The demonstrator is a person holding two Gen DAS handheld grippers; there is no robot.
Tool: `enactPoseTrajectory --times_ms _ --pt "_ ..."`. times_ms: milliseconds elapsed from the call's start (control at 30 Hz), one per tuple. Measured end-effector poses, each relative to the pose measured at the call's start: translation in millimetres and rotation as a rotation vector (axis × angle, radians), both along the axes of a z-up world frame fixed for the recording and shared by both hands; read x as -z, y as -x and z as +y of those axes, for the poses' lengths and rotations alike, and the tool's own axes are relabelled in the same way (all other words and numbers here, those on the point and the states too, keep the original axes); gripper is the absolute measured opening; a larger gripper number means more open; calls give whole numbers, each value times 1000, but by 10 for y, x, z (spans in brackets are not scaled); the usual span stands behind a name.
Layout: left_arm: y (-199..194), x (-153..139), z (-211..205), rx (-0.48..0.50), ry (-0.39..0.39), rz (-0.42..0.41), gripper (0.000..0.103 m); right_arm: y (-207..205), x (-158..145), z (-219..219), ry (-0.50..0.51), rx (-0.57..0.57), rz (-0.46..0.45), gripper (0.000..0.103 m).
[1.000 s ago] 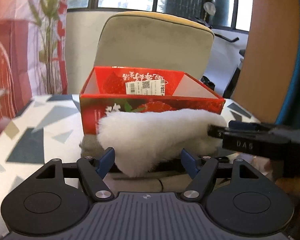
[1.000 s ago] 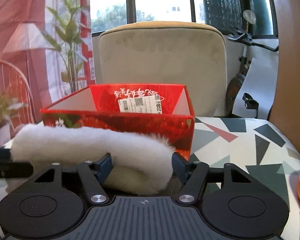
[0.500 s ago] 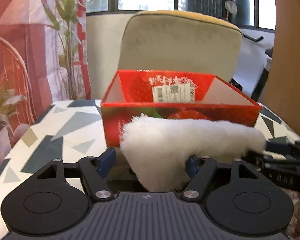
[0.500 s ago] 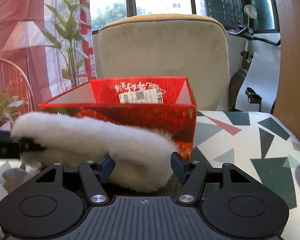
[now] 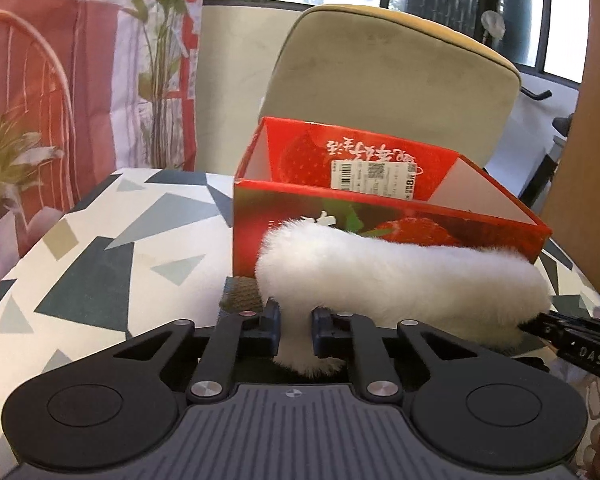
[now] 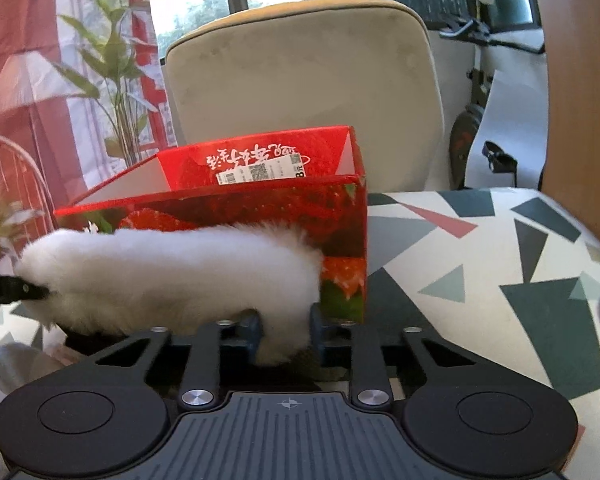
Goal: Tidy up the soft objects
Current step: 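Lift the white fluffy roll with both tools and lower it into the red box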
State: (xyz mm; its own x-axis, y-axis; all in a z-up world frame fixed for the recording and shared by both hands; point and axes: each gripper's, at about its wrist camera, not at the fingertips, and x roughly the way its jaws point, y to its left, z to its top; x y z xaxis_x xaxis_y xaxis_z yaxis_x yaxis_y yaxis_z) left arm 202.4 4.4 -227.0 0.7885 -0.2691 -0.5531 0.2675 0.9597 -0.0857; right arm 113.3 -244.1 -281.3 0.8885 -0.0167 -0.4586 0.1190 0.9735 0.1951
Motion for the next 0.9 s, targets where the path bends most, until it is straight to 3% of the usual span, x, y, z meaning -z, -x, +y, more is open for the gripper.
enactPoseTrajectory --times_ms 100,333,367,467,900 --pt "5 10 -16 10 -2 9 13 -20 -17 4 -8 -8 -2 13" --pt "-42 39 25 6 10 30 13 -235 -44 56 19 -18 19 30" --pt "-35 36 23 9 10 25 12 -259 -45 37 7 -18 19 29" --pt "11 -15 15 22 14 1 10 -298 -74 -4 -31 -34 13 12" --pt "181 -592 90 43 116 -129 10 23 -819 -83 -49 -87 -169 10"
